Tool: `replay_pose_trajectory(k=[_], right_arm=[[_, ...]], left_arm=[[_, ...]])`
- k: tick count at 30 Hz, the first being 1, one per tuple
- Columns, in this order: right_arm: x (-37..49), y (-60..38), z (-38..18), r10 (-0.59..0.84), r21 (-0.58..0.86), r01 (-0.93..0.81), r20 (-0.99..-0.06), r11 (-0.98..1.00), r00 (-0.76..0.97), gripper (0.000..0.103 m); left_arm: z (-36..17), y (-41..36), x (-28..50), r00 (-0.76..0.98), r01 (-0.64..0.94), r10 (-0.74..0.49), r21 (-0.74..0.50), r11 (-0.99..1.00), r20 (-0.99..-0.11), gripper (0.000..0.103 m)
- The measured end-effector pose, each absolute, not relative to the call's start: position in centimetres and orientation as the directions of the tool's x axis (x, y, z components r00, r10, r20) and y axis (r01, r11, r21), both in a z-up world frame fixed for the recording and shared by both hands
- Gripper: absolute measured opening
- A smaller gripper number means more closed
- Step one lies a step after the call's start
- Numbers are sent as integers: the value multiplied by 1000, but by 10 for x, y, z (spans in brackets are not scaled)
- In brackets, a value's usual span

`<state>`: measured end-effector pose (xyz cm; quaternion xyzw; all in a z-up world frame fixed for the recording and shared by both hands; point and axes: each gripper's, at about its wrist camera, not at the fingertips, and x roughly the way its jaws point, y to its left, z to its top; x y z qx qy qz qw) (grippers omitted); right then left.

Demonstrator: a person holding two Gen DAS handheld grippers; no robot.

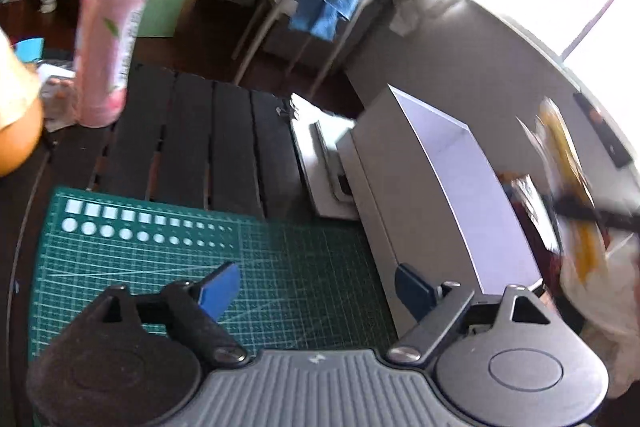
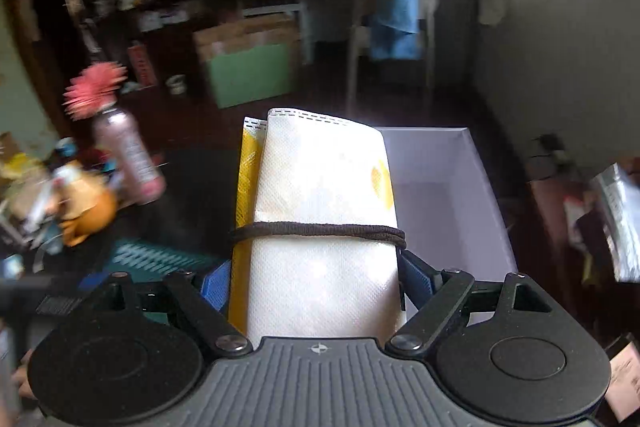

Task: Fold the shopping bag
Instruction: 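Lower the corded bag into the white box with the right gripper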

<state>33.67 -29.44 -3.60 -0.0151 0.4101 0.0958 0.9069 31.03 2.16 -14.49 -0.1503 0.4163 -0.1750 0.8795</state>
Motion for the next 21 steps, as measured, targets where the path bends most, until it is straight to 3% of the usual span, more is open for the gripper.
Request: replay_pose_trajectory(k=[10,17,21], right_arm=[[415,-291,-159,-18,-92,-155,-906,984,423,83],[418,-292,-188,55,-3,-187,-952,982,302,84],[420,-295,-193,72,23,-191,-964,981,256,94]], left_arm=[[-168,3,323,515,181,-431,-397,900,-741,85],[-169,2,327,514,191,-444,-407,893,-734,85],[-172,-3,328,507,204,-431,-382,901,-746,85]])
